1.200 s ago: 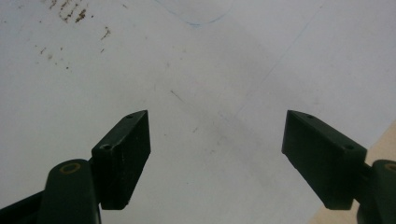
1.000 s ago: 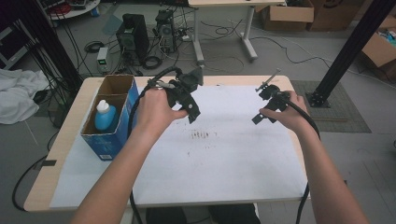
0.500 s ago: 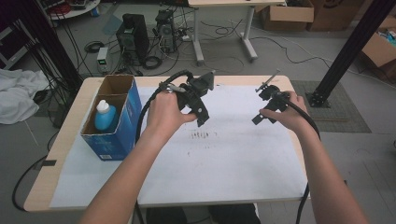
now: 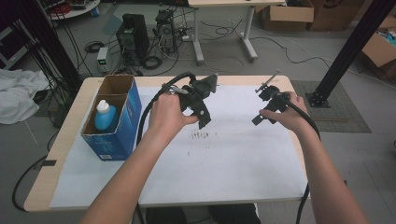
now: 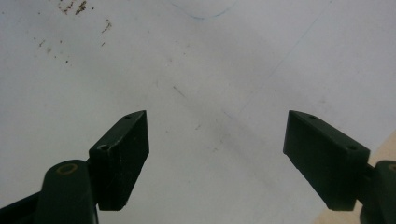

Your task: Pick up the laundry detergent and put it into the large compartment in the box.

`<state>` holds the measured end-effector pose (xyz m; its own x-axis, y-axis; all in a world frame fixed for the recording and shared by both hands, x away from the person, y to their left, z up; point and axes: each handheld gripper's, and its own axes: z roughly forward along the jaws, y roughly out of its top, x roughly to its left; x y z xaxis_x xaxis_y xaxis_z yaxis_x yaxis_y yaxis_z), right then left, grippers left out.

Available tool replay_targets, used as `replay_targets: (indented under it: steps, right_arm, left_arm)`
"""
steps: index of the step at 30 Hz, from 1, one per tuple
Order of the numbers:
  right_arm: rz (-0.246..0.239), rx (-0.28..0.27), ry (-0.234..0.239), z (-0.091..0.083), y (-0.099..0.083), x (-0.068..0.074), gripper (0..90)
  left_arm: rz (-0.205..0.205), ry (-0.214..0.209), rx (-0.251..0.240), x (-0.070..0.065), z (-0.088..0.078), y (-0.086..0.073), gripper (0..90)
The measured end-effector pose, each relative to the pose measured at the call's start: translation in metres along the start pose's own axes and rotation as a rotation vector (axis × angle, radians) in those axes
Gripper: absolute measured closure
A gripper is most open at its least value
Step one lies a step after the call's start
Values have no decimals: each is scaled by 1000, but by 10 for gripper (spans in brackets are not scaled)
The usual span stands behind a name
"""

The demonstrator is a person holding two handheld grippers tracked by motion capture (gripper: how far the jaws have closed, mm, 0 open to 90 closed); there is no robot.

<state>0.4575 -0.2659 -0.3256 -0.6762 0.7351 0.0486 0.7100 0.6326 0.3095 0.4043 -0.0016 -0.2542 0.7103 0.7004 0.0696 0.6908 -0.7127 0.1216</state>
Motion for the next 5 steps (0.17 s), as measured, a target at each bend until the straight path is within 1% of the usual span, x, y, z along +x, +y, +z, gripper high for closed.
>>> replay_targets:
  steps: [2,5]
  right_arm:
    - [4,0,1,-1,-1,1,222]
    - [-4,-6,2,-2,-1,1,222]
  left_arm:
    - [-5,-2,-4,-1,0,0,157]
    - [-2,-2,-5,-1,0,1,157]
